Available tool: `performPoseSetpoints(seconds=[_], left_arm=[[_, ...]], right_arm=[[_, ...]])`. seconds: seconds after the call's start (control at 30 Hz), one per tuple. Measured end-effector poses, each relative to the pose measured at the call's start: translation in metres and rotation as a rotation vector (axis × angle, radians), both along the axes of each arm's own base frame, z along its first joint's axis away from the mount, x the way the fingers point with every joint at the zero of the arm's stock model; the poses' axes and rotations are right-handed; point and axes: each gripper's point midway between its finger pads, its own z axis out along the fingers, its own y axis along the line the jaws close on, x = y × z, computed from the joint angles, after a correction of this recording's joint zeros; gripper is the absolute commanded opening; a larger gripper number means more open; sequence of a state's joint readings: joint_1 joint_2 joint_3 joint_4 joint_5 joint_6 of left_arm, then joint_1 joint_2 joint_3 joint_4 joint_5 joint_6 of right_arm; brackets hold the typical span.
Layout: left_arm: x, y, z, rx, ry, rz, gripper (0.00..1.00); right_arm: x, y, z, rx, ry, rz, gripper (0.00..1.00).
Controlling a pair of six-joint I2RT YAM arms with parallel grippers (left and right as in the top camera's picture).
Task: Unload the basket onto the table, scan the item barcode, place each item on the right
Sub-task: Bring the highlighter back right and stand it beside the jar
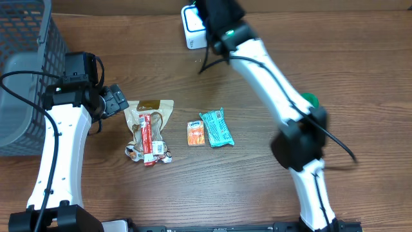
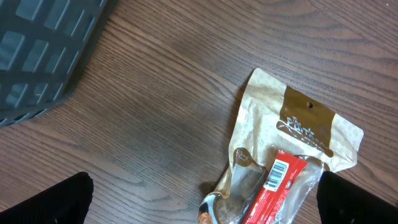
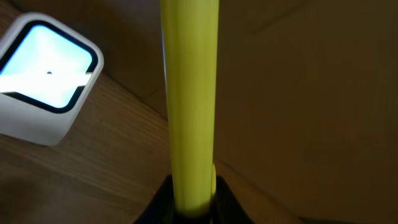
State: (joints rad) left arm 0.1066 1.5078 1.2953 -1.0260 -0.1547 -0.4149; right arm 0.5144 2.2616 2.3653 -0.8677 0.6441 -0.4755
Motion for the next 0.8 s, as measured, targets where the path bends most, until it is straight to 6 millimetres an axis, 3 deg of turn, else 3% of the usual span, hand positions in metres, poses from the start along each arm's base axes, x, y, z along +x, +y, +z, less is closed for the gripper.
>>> performPoseSetpoints(seconds=[0.1,0.17,0.23,0.37,0.47,0.6,0.8], left_arm=[[0.000,0.000,0.000,0.000,0.000,0.000,1.00],[0.000,0.000,0.000,0.000,0.000,0.000,1.00],[0.000,0.000,0.000,0.000,0.000,0.000,1.00],[0.000,0.000,0.000,0.000,0.000,0.000,1.00],[0.000,0.000,0.000,0.000,0.000,0.000,1.00],[0.000,0.000,0.000,0.000,0.000,0.000,1.00],[0.000,0.000,0.000,0.000,0.000,0.000,1.00]], right_arm=[[-0.041,-0.031,0.035,0.114,0.053,-0.079,0.04],[-0.066,-0.055,0.038,0.189,0.127,-0.149,0.04],[-0.085,-0.078,0.026,0.269,0.225,-0.231,0.04],[-0.107,-0.113,-0.022,0.443,0.450,-0.398,0.04],[-0.121,-0.135,-0.074,0.558,0.630,-0.528,0.04],[-0.135,-0.147,-0.121,0.609,0.747,-0.612,0.04],[-0.149,-0.146,-0.191,0.621,0.837,-0.618,0.04]])
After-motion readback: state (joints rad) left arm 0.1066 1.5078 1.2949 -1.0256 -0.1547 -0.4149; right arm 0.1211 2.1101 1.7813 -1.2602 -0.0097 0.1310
